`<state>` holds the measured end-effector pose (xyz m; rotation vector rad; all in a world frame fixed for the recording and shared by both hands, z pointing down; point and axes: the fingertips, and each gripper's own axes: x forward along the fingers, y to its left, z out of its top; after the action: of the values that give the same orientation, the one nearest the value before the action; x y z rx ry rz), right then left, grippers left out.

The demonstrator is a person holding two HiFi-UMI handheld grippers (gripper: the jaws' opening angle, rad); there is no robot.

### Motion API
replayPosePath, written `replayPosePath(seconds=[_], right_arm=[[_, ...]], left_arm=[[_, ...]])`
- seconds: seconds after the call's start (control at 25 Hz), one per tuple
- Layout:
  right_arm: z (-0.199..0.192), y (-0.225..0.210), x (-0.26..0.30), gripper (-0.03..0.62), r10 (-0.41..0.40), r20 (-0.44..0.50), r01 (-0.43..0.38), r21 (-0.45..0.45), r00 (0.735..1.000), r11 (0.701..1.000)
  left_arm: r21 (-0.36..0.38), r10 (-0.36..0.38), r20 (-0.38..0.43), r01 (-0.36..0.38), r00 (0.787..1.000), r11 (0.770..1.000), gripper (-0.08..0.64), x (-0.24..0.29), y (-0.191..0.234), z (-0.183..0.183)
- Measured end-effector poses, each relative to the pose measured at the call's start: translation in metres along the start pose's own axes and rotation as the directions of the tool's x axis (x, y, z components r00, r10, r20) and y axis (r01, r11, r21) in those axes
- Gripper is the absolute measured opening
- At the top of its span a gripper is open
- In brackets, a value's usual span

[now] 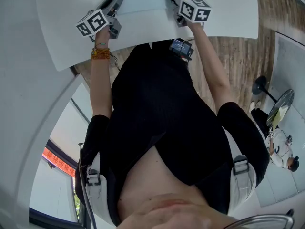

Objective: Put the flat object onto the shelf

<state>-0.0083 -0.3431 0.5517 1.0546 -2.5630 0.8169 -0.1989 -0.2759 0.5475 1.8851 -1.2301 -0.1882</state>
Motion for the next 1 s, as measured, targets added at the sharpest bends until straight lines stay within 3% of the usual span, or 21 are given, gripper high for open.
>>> replayPosePath(seconds=[0.44, 0.6, 0.8, 1.0], right_arm=[[-0.010, -0.004, 0.002, 0.245, 0.010, 0.009, -0.010, 0.034, 1.000, 0.999], [-0.010, -0.007, -0.003, 0.247, -0.021, 0.022, 0.021, -0.011, 1.000, 1.000], [0.002, -0.004, -0.021, 0.245, -0.090, 0.065, 0.098, -0.144, 0.994, 0.985], [0.040, 0.019, -0.046, 0.245, -0.100, 0.191, 0.144, -0.234, 0.977, 0.962]], left_arm=[[0.033, 0.036, 0.013, -0.036, 0.999, 0.999, 0.204, -0.001, 0.011, -0.003], [0.109, 0.095, 0.034, -0.099, 0.995, 0.989, 0.204, -0.008, 0.011, 0.000], [0.235, 0.171, 0.126, -0.196, 0.977, 0.952, 0.204, -0.030, 0.002, 0.020], [0.402, 0.192, 0.269, -0.292, 0.944, 0.868, 0.204, -0.045, -0.038, 0.053]])
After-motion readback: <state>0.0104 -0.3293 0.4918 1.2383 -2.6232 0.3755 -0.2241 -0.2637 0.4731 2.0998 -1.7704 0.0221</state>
